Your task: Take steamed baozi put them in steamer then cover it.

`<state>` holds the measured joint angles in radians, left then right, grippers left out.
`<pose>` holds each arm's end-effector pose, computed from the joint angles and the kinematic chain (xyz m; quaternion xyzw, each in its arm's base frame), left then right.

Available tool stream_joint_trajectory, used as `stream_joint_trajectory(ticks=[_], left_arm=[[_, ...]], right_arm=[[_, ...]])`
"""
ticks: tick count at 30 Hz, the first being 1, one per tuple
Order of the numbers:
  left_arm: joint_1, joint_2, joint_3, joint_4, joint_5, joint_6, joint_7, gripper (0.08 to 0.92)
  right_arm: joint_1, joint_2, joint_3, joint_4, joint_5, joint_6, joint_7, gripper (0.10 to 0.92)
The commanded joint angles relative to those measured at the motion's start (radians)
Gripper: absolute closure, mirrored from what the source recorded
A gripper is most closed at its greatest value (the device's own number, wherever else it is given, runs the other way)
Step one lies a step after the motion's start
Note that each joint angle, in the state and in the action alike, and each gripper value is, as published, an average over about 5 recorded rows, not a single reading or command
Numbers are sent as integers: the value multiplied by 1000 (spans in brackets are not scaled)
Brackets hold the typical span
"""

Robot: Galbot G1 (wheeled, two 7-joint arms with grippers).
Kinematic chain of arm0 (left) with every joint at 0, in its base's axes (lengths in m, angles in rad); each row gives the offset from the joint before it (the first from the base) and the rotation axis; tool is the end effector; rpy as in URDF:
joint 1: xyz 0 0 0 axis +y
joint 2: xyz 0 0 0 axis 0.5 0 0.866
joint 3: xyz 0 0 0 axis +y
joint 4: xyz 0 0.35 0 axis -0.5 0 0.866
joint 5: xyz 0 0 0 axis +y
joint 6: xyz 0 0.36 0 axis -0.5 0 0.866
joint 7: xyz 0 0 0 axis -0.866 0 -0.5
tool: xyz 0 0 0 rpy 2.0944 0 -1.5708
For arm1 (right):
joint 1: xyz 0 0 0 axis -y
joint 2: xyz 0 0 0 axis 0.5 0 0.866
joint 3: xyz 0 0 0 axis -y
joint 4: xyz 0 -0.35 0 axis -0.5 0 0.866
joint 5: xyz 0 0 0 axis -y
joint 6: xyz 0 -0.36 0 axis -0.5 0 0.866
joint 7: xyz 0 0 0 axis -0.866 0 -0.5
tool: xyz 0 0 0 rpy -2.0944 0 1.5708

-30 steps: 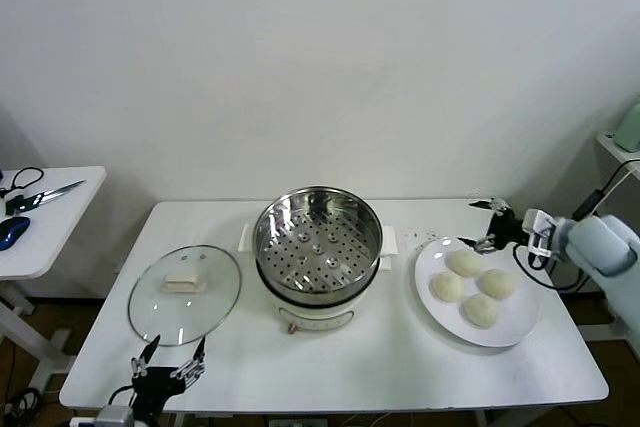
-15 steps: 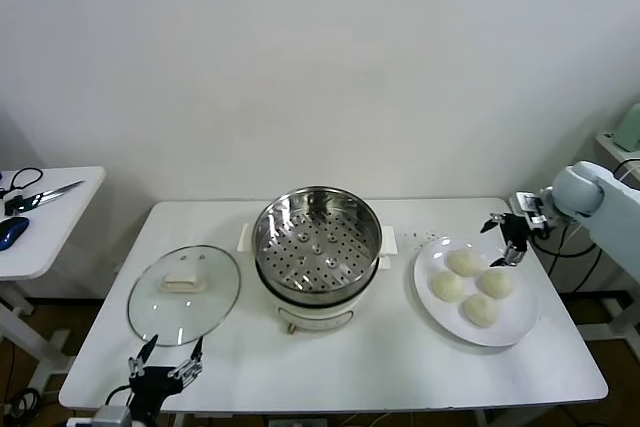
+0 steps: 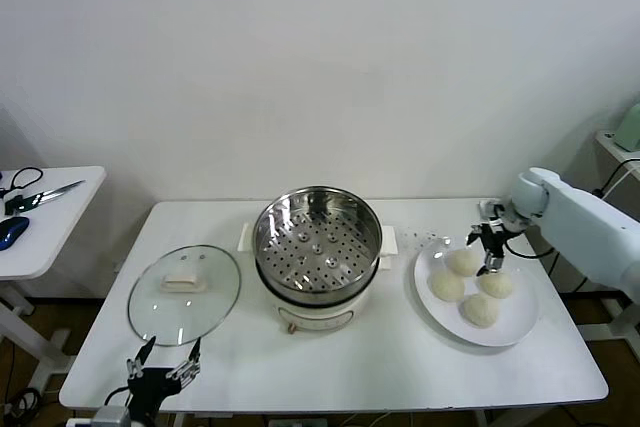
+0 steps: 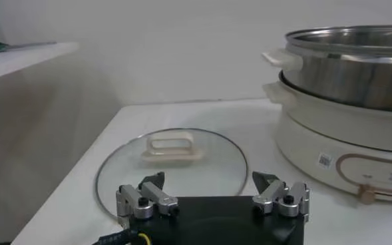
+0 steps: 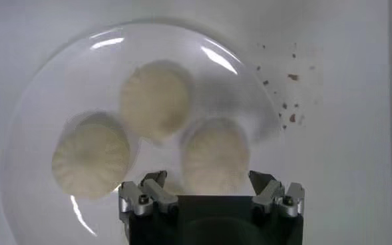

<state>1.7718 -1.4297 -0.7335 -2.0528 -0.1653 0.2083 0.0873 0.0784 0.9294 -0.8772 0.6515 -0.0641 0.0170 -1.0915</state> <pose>0.1196 0.0916 -0.3355 0.0162 -0.9769 -0.0201 0.2121 0.5922 -0.2083 -0.2417 0.4801 -0.5538 0.5117 0.4483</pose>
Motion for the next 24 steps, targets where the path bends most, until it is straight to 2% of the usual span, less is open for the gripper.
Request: stream_joint_trajectory(ticks=[1,7,15,19,24], left_arm=[[1,1,1,9,1,-8,0,177],[1,2,2,16,4,-12,0,177],[8,-2,1,3,7,-11,-1,177],[8,-5,2,1,8,-13,-1,177],[9,-6,4,-2,10,-16,-2,177]], right_arm=[[-24,70,46,-104,-64,10,31,207],[-29,78,63,-100,-58,6,40,261],[-6,55,24,-61,-32,-12,18,428],[60,12,-38,43,33,-18,12,447],[355,-64,-310,256,198,29,-10,447]])
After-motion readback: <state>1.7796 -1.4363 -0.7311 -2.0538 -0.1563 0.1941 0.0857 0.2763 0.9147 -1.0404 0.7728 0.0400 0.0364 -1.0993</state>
